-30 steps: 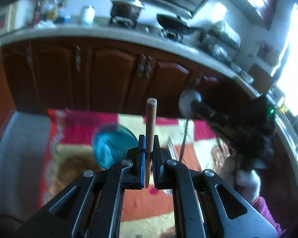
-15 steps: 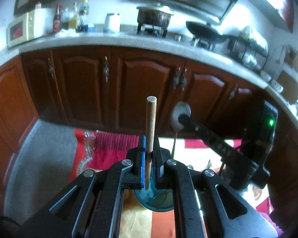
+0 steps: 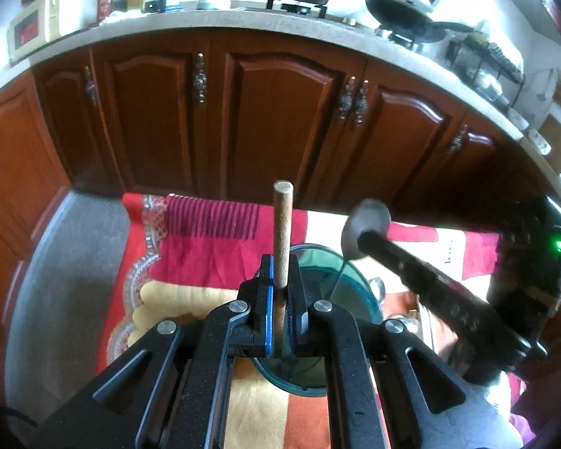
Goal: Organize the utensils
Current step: 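Open the left tool to drop the chopstick in the cup while the right drops the spoon, then move both open tools back from the cup to the cutlery row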
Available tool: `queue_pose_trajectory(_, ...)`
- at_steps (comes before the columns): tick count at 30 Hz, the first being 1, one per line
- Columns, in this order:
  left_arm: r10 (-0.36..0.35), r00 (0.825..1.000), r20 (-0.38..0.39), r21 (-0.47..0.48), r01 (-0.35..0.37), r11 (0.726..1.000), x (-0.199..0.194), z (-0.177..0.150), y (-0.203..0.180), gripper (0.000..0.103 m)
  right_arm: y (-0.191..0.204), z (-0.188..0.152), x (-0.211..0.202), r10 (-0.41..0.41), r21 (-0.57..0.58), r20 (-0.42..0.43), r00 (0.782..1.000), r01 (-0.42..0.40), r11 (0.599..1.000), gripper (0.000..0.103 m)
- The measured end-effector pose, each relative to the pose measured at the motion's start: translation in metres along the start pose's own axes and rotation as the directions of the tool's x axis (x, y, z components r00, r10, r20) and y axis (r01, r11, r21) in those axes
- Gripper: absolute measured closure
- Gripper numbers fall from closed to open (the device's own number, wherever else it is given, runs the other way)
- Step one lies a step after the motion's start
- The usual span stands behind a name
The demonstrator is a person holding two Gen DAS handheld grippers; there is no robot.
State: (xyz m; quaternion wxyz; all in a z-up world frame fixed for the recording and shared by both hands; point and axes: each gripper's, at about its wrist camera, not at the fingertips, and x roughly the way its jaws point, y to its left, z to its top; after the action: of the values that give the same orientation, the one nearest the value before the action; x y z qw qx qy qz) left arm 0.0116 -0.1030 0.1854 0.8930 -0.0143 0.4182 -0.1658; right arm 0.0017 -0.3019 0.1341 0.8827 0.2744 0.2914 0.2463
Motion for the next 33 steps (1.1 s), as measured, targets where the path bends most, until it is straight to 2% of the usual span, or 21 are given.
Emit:
queue_pose_trajectory(3,0.016,1.0,-0.022,-0.011,-0.016,1.0,0.008,-0.003,0.002,0.098,-0.004,-0.003,0.006,-0.037,0.028,-0.073,0.997,0.039,0.999,0.101)
queue_pose_trajectory(5,0.015,0.999,-0.032,-0.018,-0.016,1.0,0.009,-0.006,0.003,0.096,-0.005,-0.005,0.003,-0.055,0.034,-0.082,0.995,0.058,0.998,0.101)
queue_pose_trajectory(6,0.018,0.999,-0.034,-0.016,-0.018,1.0,0.009,-0.007,0.004,0.093,-0.004,-0.006,-0.001,-0.069,0.03,-0.08,0.994,0.072,0.997,0.097)
queue_pose_trajectory(8,0.022,0.999,-0.036,-0.024,-0.023,0.999,0.007,-0.009,0.006,0.078,-0.002,-0.007,-0.007,-0.089,0.021,-0.079,0.993,0.091,0.996,0.085)
queue_pose_trajectory(9,0.018,0.999,-0.031,-0.034,-0.019,0.999,0.005,-0.009,0.007,0.064,-0.001,-0.009,-0.011,-0.097,0.019,-0.081,0.992,0.099,0.995,0.07)
queue_pose_trajectory(10,0.011,1.0,-0.019,-0.051,-0.012,0.999,0.001,-0.009,0.009,0.055,0.0,-0.011,-0.015,-0.101,0.016,-0.081,0.992,0.103,0.995,0.062)
queue_pose_trajectory(13,-0.001,1.0,0.012,-0.086,0.002,0.996,-0.015,-0.007,0.013,0.047,0.006,-0.016,-0.029,-0.126,-0.013,-0.079,0.989,0.126,0.992,0.062)
queue_pose_trajectory(18,-0.023,0.999,0.047,-0.088,0.027,0.996,-0.046,-0.01,0.007,0.04,0.01,-0.023,-0.052,-0.149,0.001,-0.075,0.986,0.149,0.989,0.062)
queue_pose_trajectory(26,-0.025,0.995,0.101,0.012,0.024,1.0,-0.092,-0.034,-0.026,0.04,0.021,-0.04,-0.099,-0.275,-0.045,-0.064,0.959,0.272,0.961,0.059)
queue_pose_trajectory(31,-0.045,0.993,0.111,0.076,0.037,0.996,-0.107,-0.053,-0.05,0.04,0.019,-0.052,-0.125,-0.328,-0.034,-0.064,0.943,0.326,0.945,0.059)
queue_pose_trajectory(33,-0.054,0.992,0.114,0.101,0.042,0.994,-0.111,-0.061,-0.06,0.04,0.018,-0.056,-0.135,-0.329,-0.021,-0.062,0.942,0.328,0.944,0.059)
